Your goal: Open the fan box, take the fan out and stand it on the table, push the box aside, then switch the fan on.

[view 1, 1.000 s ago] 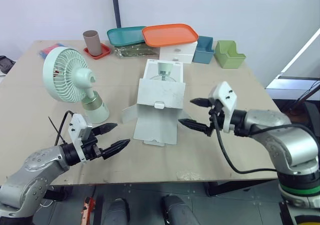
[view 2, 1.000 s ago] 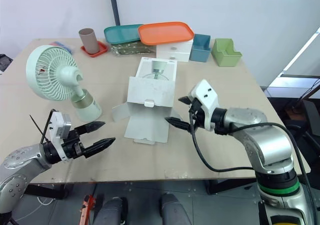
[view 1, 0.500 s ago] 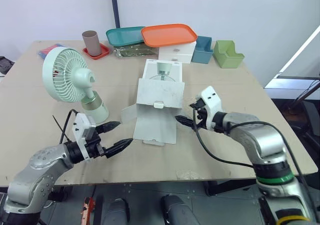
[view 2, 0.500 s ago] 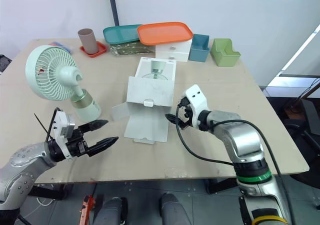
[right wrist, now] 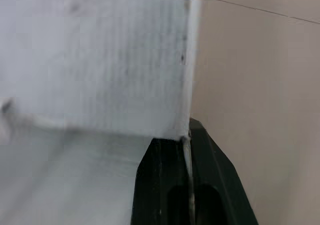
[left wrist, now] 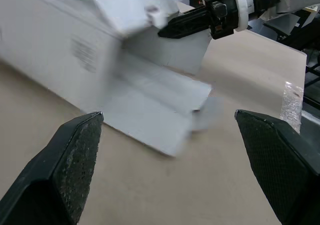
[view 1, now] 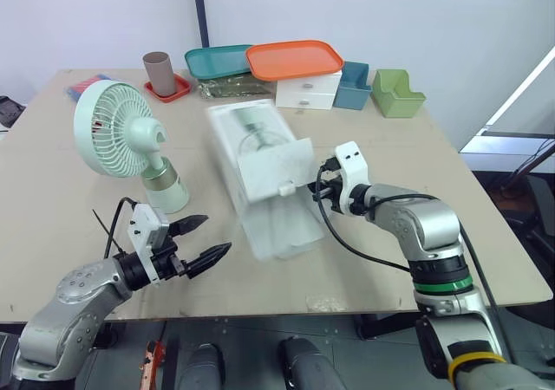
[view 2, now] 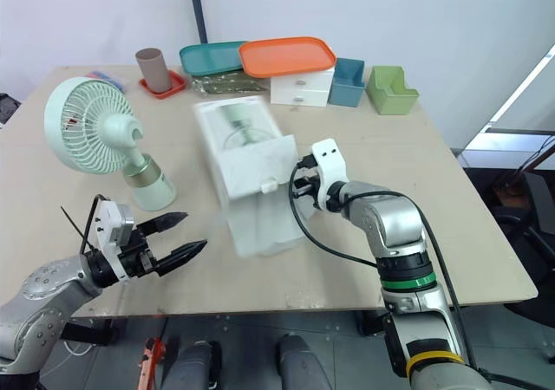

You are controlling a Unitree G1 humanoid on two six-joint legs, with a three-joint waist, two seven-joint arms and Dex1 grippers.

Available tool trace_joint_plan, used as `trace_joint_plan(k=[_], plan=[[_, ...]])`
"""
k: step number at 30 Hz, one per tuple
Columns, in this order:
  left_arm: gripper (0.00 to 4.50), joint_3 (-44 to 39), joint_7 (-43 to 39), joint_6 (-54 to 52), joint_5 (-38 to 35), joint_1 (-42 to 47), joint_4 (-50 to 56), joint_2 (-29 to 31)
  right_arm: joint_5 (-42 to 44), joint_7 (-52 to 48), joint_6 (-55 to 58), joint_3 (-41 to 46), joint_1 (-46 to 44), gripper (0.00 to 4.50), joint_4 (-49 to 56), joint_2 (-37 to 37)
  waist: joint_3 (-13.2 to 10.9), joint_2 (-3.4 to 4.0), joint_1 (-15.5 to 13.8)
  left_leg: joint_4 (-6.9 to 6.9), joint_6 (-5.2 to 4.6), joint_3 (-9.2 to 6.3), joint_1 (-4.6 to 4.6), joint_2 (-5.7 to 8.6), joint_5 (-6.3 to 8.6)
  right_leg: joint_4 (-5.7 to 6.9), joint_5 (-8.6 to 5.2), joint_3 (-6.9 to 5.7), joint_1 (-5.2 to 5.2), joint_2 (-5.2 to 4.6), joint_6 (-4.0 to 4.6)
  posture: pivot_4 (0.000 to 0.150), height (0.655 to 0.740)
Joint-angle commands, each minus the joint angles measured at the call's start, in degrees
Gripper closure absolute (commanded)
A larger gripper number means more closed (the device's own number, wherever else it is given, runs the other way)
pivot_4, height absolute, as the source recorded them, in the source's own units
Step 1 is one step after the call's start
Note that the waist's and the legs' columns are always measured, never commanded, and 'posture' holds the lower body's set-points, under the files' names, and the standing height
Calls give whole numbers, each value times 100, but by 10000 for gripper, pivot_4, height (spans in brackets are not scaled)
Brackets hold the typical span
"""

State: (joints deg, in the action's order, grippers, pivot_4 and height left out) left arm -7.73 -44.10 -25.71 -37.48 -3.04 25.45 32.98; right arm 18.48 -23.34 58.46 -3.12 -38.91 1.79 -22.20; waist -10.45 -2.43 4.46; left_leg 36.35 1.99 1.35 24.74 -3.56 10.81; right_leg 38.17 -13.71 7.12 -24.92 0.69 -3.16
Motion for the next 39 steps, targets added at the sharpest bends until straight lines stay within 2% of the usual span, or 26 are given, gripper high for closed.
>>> trace_joint_plan(k=[1, 9, 14, 25, 28, 33, 35, 36, 39], plan=[[0, -79, 28, 140, 50, -53, 215, -3, -171, 290, 6, 370, -105, 44608, -277, -118, 1, -1, -3, 0, -1, 0, -1, 0, -1, 0, 1, 0, 1, 0, 0, 1500, 7400], [0, -24, 17, 167, 110, -85, 216, -44, -331, 482, -95, 678, -124, 44608, -516, -337, 2, -2, -6, 11, -5, 6, 2, 10, -4, -1, 0, 13, 5, -7, 0, 1500, 7400], [0, 47, -54, 180, 142, -27, 135, -39, -499, 640, -162, 1208, -56, 44608, -663, -859, 2, -1, -35, 10, -7, 4, 3, 9, -5, -1, 1, 12, 5, -4, -6, 1500, 7400], [0, 136, -229, 205, 212, 141, -58, -47, -644, 1165, 395, 2288, 315, 44608, -88, -1537, 5, 11, 4, 3, -7, 4, 19, 14, -4, -1, 4, 18, -11, -5, -16, 1500, 7400], [0, 189, -244, 207, 251, 252, -132, -79, -633, 1069, 355, 2219, 397, 36789, -61, -1606, 5, 11, 4, 5, -10, 3, 16, 14, -6, -2, 8, 18, -10, -5, -20, 1500, 7400], [0, 221, -288, 208, 267, 331, -206, -87, -259, 696, 647, 2176, 385, 12825, 540, -1643, 6, 17, 7, 7, -19, 7, 12, 17, -12, -2, 16, 27, -10, -4, -20, 1500, 7400], [0, 223, -300, 214, 272, 335, -213, -86, 6, 212, 826, 2078, 680, 3310, 946, -1919, 6, 18, 1, 7, -19, 7, 12, 16, -12, -1, 17, 26, -9, -3, -22, 1500, 7400], [0, 224, -304, 217, 274, 335, -214, -84, 92, 20, 868, 2039, 818, 487, 1096, -2052, 6, 18, -3, 7, -19, 5, 12, 16, -12, -1, 14, 25, -7, -3, -24, 1500, 7400], [0, 220, -306, 215, 268, 335, -215, -81, 197, -209, 819, 2148, 1062, 487, 1219, -2282, 7, 17, -20, 5, -19, 3, 16, 19, -11, -2, 6, 26, -4, -6, -30, 1500, 7400]])
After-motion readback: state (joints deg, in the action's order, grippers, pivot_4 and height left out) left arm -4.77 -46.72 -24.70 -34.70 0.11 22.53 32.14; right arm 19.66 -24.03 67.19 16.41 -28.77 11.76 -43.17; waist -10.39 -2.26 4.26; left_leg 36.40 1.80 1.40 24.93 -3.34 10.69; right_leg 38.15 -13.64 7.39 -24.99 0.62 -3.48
